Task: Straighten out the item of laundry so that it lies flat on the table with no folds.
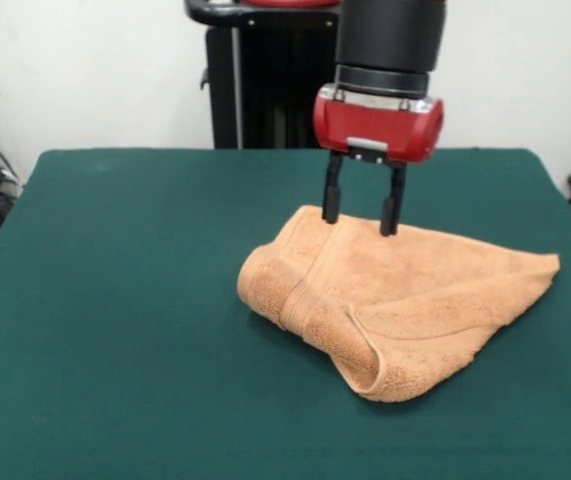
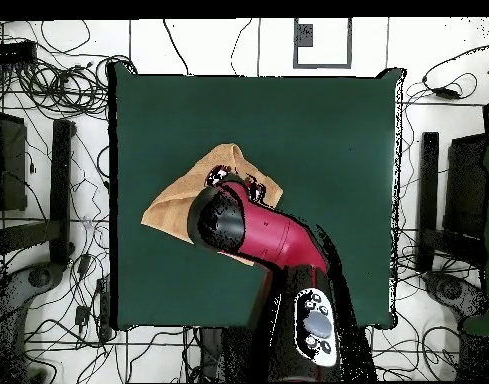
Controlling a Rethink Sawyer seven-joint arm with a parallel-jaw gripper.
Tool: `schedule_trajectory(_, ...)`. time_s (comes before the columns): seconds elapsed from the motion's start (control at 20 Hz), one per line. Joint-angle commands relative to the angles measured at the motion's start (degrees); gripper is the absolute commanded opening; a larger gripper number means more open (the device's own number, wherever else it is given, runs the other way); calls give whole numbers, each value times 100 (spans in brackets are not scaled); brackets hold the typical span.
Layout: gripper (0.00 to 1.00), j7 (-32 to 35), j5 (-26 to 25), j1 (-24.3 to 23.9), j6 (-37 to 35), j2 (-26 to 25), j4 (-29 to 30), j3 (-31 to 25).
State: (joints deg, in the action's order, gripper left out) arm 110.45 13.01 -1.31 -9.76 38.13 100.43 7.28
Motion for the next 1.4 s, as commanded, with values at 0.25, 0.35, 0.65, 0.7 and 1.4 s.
schedule_trajectory(0.25, 100, 1360, 435, 679, -951, -519, -526, 190)
schedule_trajectory(0.35, 100, 1424, 552, 696, -928, -590, -531, 204)
schedule_trajectory(0.65, 100, 1324, 740, 591, -934, -732, -584, 155)
schedule_trajectory(0.7, 100, 1305, 762, 561, -936, -728, -569, 135)
schedule_trajectory(1.4, 100, 1231, 961, 416, -1429, -871, -844, 343)
